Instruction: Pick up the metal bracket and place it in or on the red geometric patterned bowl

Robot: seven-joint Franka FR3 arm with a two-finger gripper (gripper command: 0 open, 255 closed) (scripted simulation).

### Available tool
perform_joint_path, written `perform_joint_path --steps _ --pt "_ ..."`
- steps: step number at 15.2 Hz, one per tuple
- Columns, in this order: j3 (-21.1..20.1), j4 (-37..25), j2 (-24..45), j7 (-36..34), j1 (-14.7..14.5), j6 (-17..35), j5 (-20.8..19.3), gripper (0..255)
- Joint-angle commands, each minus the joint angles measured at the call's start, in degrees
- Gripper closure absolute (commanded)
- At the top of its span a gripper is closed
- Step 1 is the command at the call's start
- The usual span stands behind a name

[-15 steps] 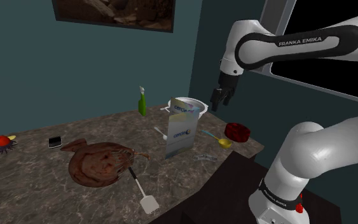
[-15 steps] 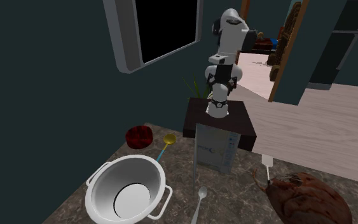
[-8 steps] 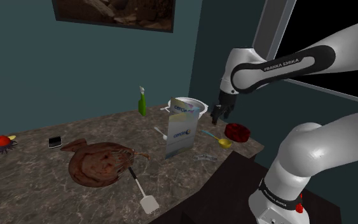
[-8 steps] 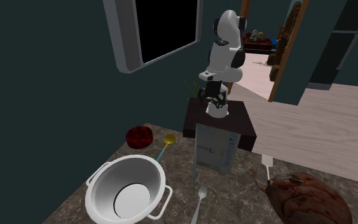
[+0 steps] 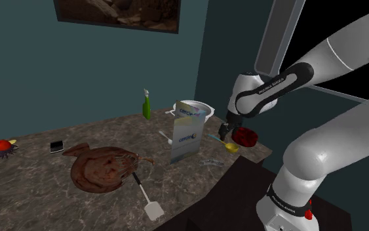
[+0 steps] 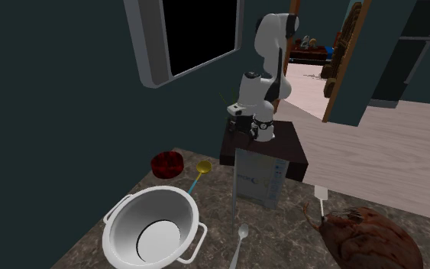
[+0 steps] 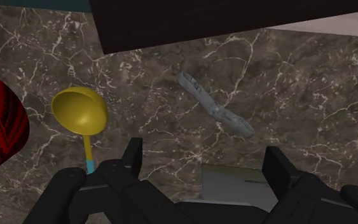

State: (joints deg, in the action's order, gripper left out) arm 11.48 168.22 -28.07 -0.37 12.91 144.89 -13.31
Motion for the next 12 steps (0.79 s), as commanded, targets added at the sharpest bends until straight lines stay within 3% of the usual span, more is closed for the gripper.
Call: perform_joint_path --steps 1,9,12 --pt "0.81 0.49 5.73 -0.46 0.92 6.55 -0.91 0" --pt "1.8 0.42 17.42 -0.88 1.61 18.27 -1.97 0" --pt "1.82 0.36 18.2 -0.91 1.62 19.0 -1.99 0"
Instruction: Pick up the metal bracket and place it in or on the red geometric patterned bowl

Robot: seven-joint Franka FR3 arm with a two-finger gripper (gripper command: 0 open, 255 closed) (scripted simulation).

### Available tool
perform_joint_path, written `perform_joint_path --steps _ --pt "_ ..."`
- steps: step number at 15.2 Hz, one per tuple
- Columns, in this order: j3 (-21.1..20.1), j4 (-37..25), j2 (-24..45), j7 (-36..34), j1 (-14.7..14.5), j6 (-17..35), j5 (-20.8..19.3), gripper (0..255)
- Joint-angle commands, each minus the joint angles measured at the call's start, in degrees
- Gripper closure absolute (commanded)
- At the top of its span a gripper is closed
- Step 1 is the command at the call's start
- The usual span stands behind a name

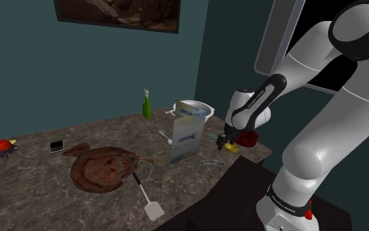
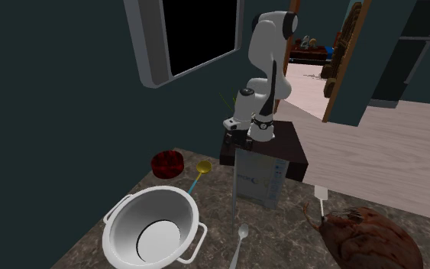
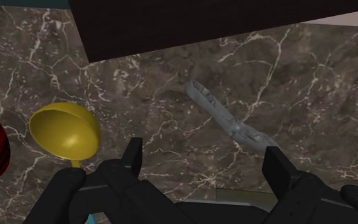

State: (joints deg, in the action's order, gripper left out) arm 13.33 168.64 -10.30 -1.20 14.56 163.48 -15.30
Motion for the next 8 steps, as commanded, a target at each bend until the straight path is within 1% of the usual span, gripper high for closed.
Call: perform_joint_path --steps 1,6,7,8 --pt "-0.03 -0.05 0.44 -0.08 -0.03 0.4 0.0 0" --pt "-0.03 -0.05 0.42 -0.08 -0.03 0.39 0.0 0" --pt "-0.03 -0.05 0.42 -0.08 -0.03 0.39 0.0 255" --pt "-0.03 -0.05 0.42 -0.08 -0.03 0.39 0.0 255"
